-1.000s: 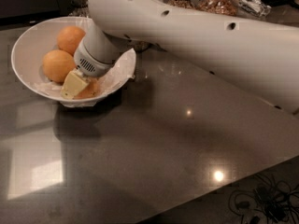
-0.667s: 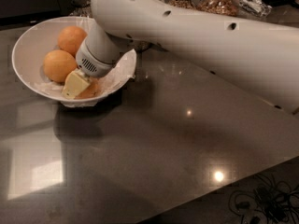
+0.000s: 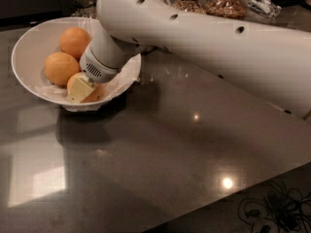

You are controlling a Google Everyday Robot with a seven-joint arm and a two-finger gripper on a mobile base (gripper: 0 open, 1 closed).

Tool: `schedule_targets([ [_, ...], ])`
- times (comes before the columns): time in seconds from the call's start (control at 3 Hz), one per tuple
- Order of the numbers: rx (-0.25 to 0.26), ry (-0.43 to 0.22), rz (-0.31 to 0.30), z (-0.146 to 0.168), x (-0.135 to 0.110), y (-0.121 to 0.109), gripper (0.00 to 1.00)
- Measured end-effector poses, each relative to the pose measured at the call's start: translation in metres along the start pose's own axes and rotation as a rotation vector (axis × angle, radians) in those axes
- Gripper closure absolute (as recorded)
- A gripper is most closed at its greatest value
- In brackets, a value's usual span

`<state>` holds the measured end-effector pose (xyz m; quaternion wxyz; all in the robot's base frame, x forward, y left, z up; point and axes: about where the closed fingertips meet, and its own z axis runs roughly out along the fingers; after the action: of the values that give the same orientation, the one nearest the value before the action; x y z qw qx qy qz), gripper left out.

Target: Pick orange from white bowl

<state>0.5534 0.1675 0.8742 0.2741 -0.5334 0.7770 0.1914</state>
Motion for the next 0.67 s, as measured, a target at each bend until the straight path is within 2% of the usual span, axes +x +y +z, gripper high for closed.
schedule_targets([
  [0.33,0.0,0.0,0.0,0.0,0.0,0.0,0.45],
  [0.67,0.0,0.0,0.0,0.0,0.0,0.0,0.64],
])
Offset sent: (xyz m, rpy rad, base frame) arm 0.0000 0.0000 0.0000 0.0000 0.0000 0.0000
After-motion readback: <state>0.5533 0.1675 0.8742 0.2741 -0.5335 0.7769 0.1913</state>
